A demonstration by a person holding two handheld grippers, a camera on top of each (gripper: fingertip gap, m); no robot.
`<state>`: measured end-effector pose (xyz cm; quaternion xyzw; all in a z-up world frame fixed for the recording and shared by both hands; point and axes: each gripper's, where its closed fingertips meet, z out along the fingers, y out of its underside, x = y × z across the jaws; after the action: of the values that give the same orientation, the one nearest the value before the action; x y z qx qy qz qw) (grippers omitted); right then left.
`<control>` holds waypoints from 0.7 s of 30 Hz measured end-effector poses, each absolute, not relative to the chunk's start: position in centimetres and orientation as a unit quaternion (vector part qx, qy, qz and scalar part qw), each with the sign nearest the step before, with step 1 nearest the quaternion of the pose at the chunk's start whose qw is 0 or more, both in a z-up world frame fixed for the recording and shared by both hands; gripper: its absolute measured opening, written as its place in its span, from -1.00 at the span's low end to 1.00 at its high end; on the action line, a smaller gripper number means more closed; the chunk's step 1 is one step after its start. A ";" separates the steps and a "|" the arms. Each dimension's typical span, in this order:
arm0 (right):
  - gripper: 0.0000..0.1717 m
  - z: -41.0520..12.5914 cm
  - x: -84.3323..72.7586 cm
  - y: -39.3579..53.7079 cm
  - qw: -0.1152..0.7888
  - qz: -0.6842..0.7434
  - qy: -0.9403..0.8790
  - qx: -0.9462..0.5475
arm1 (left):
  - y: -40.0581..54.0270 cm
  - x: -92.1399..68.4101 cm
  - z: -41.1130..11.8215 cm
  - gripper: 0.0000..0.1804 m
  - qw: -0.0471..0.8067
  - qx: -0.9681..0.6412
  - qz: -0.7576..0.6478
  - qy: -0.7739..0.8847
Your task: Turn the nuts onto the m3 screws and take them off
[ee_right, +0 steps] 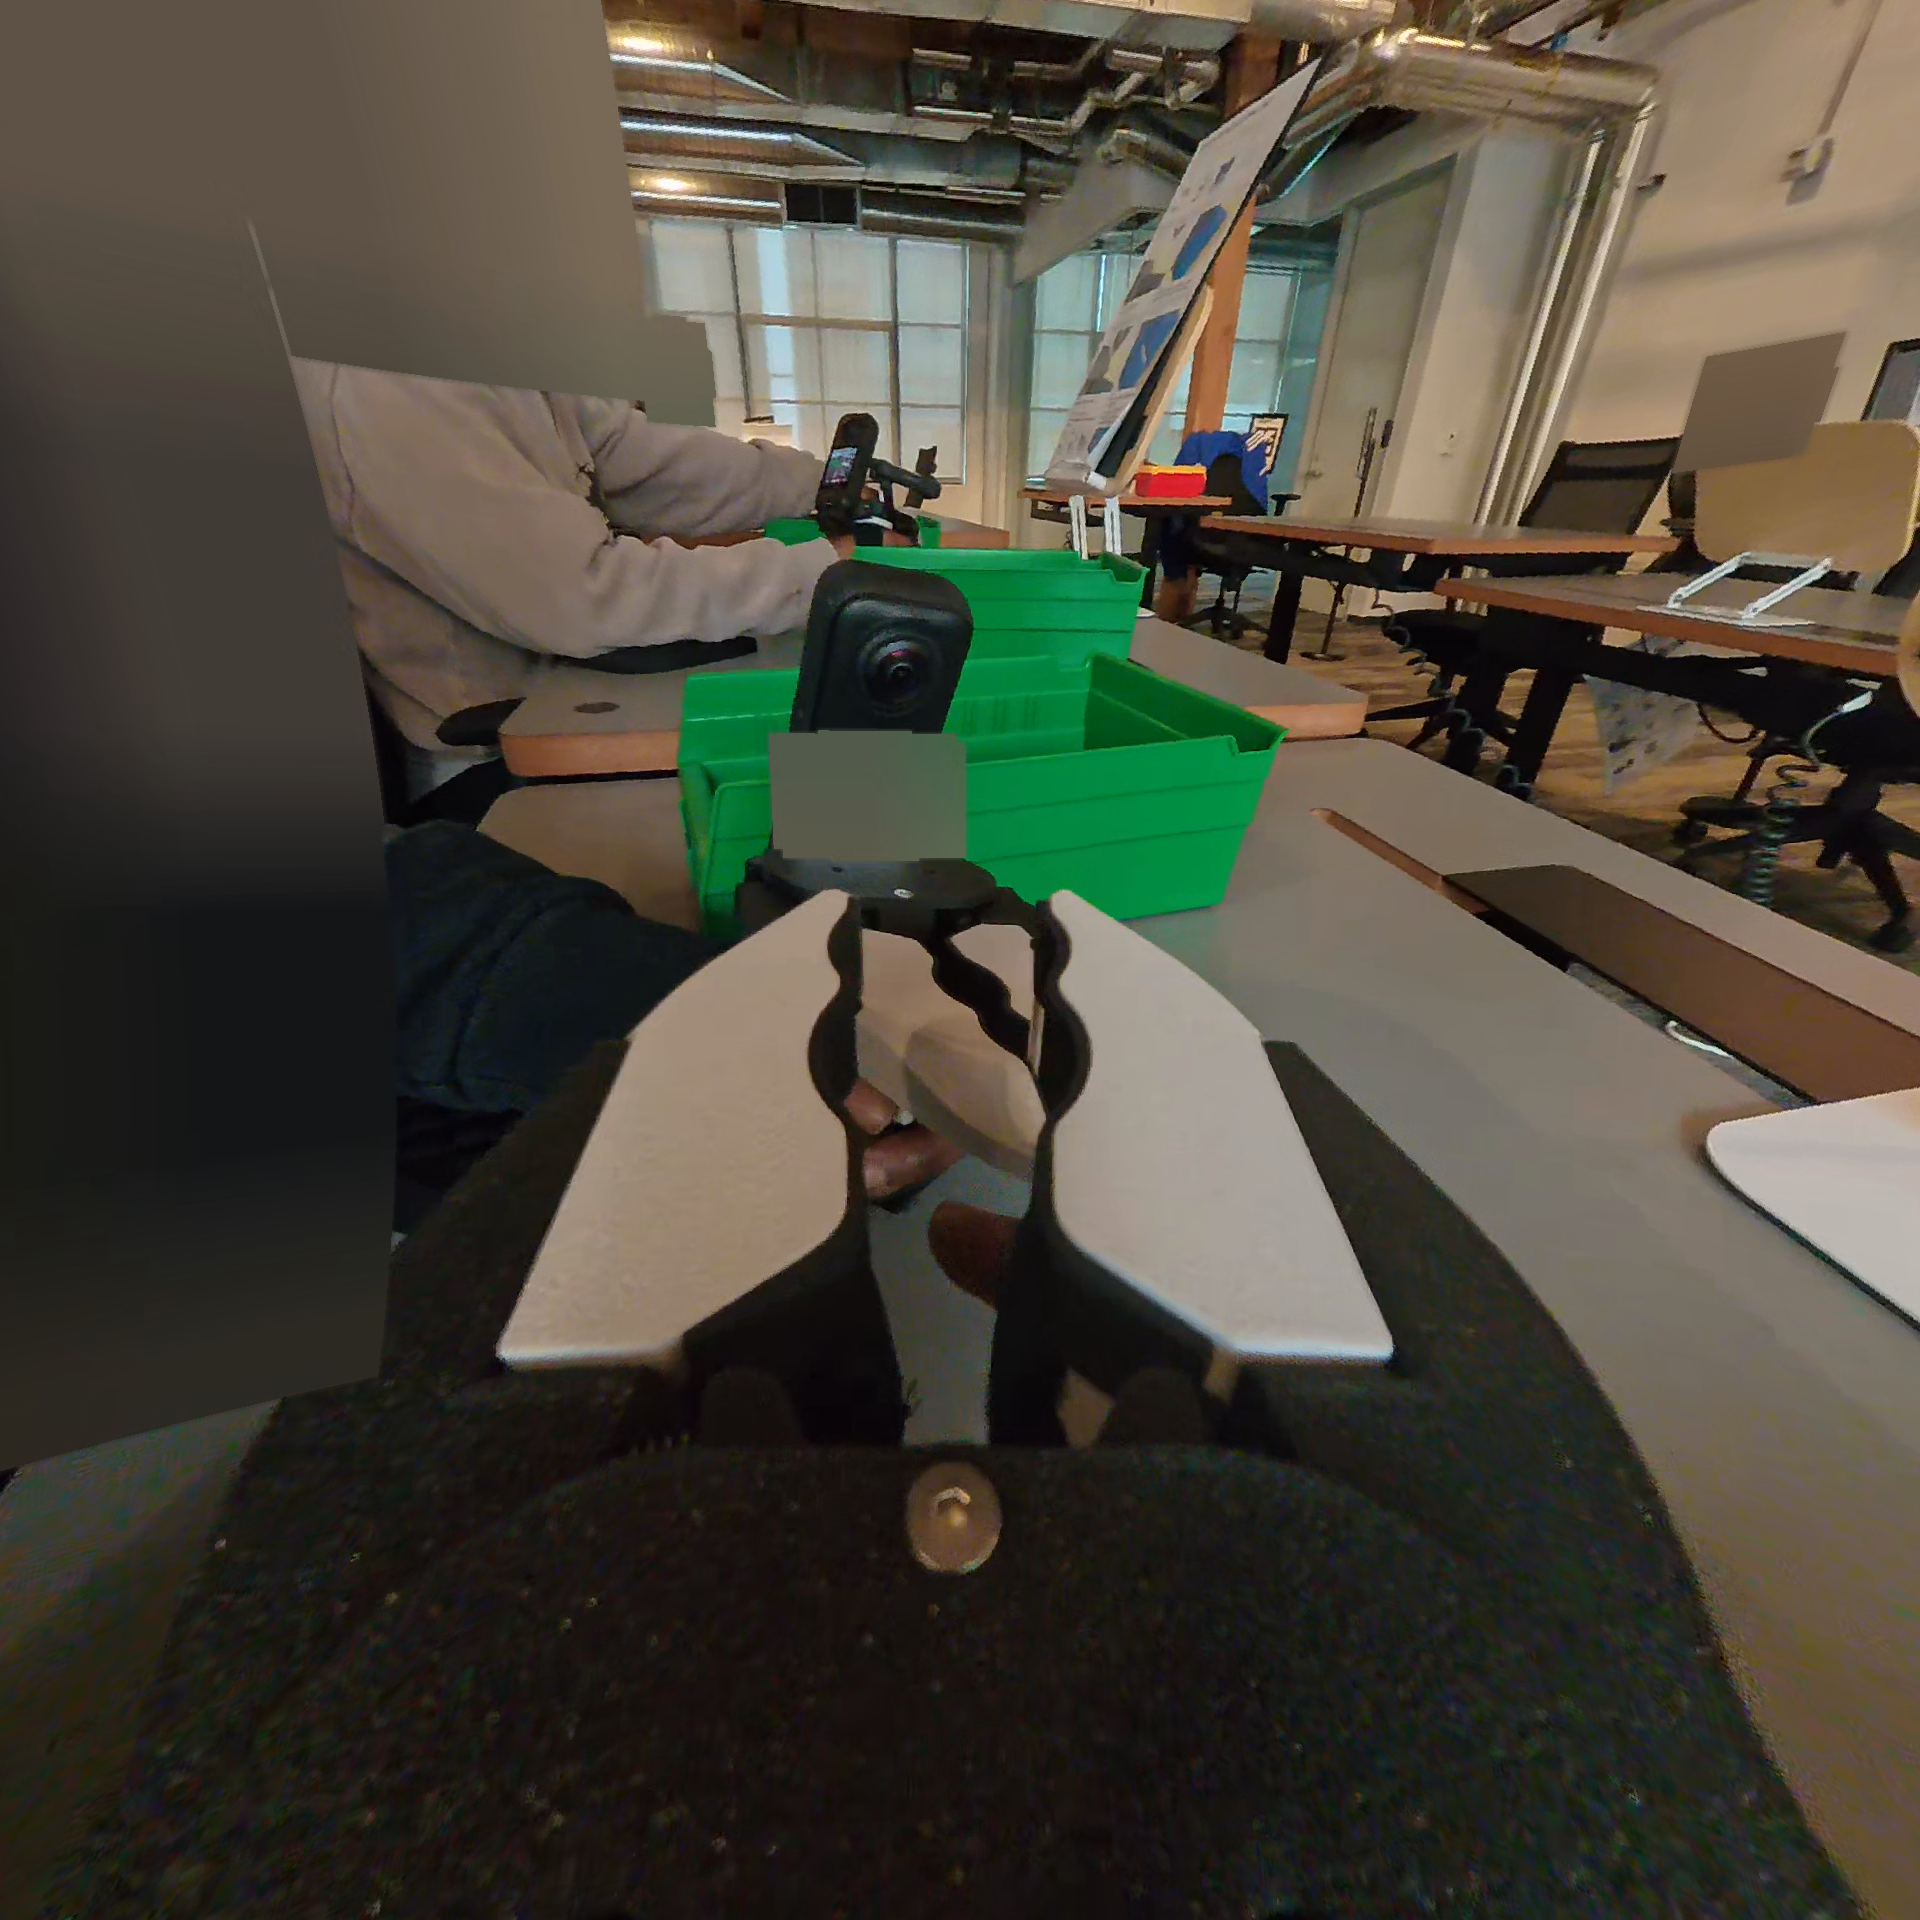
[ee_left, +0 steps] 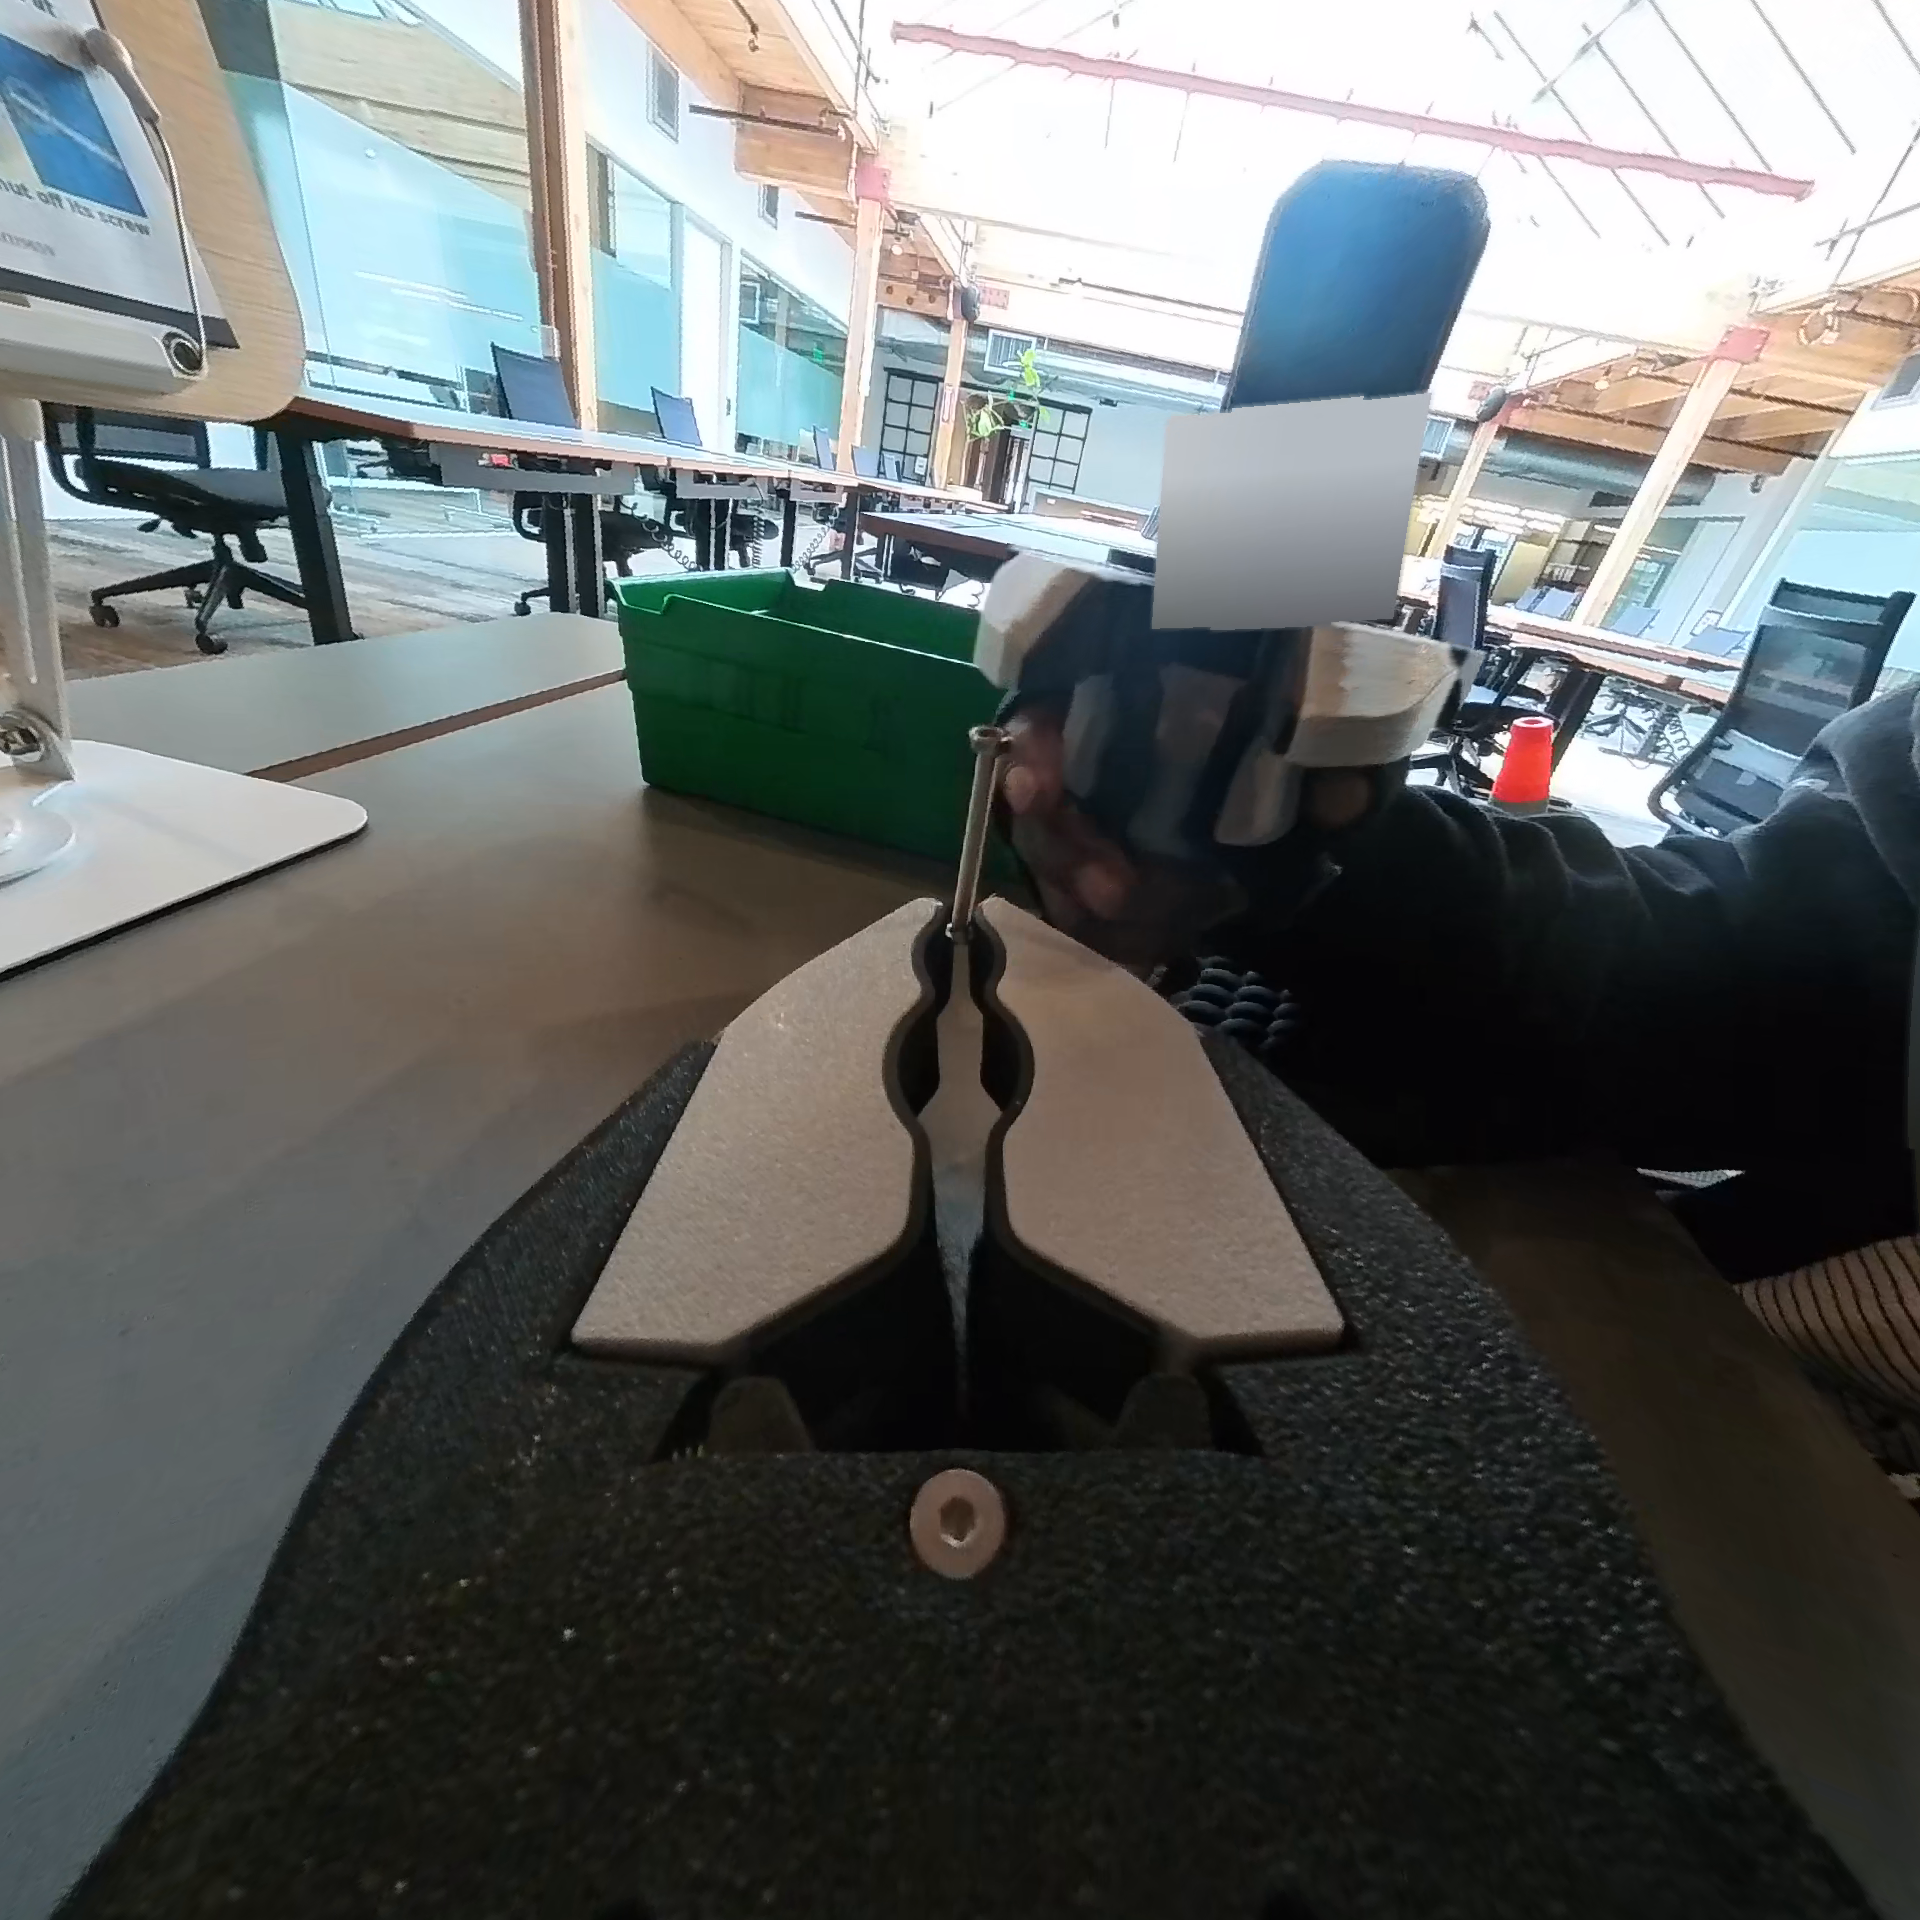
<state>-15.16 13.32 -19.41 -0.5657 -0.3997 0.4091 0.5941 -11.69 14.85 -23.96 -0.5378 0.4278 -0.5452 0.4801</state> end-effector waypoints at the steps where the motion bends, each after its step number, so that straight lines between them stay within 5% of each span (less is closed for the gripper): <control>1: -0.65 -19.4 -15.2 13.3 0.595 0.409 -0.399 -0.566 | 14.8 -11.7 -24.0 -0.98 0.480 -0.538 -0.545 0.428; 21: -0.65 -19.8 -15.3 13.5 0.585 0.408 -0.403 -0.574 | 14.8 -11.6 -24.0 -0.98 0.479 -0.538 -0.545 0.429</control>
<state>-15.29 13.47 -19.83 -0.5736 -0.4027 0.4083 0.5849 -11.64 14.83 -23.99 -0.5385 0.4293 -0.5446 0.4787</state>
